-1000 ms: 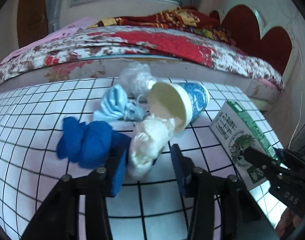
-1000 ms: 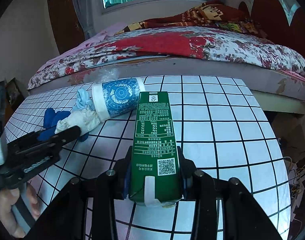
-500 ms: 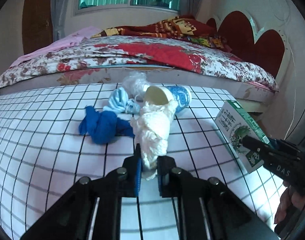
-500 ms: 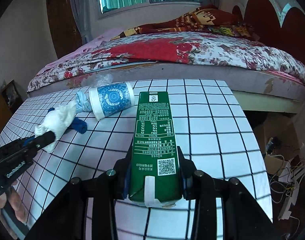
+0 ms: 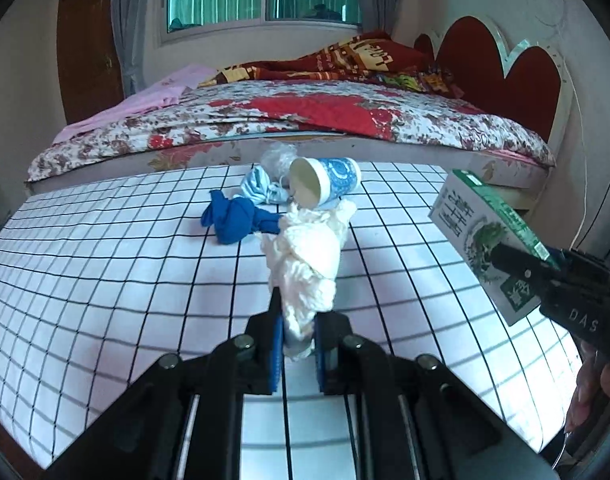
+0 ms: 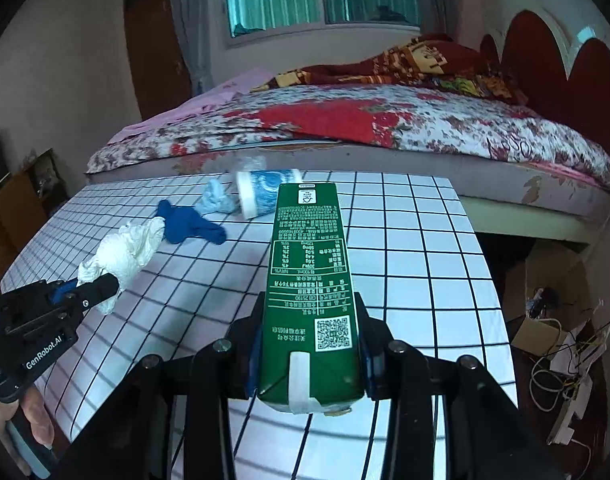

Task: Collect trash
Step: 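Carry the white bag and green carton over the black bin and release both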

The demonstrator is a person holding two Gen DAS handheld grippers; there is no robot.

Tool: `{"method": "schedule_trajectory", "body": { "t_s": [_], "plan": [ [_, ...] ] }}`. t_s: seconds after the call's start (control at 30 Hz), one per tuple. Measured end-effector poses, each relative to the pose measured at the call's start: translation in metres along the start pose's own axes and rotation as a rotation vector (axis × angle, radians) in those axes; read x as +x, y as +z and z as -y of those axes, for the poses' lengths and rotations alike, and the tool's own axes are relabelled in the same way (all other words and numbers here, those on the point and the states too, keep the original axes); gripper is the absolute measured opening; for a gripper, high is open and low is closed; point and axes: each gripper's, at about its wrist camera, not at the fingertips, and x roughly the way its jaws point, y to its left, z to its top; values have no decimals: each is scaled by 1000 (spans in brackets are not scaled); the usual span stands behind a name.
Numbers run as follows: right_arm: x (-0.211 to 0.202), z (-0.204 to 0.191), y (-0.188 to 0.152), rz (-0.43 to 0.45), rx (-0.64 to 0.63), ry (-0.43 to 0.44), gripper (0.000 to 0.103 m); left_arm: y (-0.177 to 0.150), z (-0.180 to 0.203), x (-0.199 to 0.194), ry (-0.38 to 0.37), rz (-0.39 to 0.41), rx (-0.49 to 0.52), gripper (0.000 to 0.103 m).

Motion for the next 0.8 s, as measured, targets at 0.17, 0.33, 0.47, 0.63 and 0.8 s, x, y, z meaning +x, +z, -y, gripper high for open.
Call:
{"method": "schedule_trajectory", "body": {
  "t_s": [0.17, 0.33, 0.47, 0.63, 0.8],
  "plan": [
    [-27, -6, -7, 40, -16, 11, 39, -14, 2, -26, 24, 11, -3, 13],
    [-54, -6, -16, 69, -18, 17, 39, -25, 6, -53, 34, 28, -7, 13],
    [-77, 0, -26, 87, -14, 12, 39, -35, 15, -78, 37, 56, 2, 13],
    [-113, 6, -40, 111, 1, 10, 39, -47, 31, -108, 38, 77, 10, 13],
    [-150, 10, -54, 150, 5, -3, 39, -53, 46, -135, 11, 117, 6, 13]
  ]
}}
